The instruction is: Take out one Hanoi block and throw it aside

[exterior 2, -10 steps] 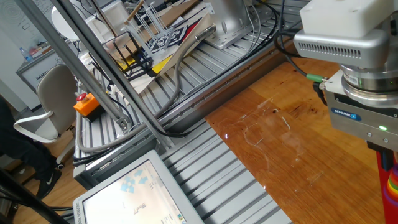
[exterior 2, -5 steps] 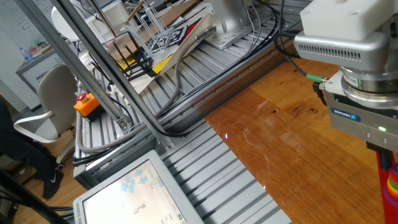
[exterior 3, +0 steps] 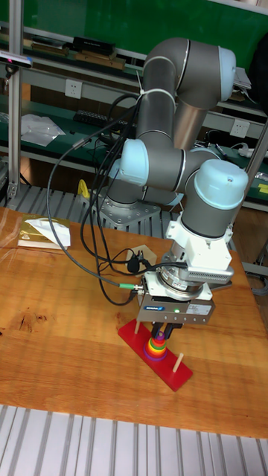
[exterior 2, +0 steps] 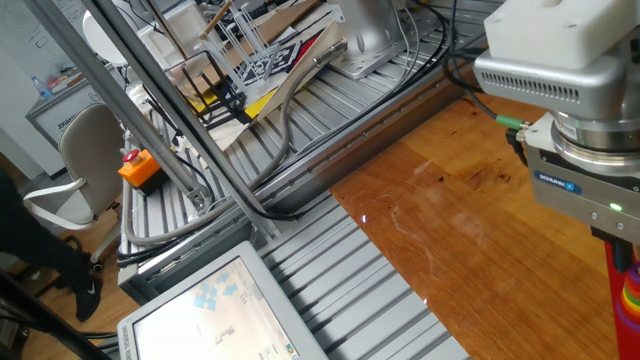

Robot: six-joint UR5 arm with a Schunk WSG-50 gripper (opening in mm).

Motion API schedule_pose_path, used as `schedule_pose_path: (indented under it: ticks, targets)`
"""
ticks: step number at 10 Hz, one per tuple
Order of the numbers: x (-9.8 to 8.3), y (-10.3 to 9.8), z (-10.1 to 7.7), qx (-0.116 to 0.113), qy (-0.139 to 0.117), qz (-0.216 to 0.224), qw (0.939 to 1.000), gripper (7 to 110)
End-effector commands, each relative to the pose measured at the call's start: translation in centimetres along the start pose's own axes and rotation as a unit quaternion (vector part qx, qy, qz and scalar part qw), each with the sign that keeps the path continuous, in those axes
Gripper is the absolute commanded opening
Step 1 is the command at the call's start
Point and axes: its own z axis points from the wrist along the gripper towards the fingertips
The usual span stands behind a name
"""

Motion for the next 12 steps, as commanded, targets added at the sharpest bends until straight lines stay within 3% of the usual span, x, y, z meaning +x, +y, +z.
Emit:
schedule_pose_path:
  ticks: [1, 12]
  targets:
    - [0.1, 0.4, -0.2, -0.008, 0.003, 0.014, 0.9999, 7]
    - [0.4, -0.2, -1.9, -0.012, 0.008, 0.017, 0.9997, 7]
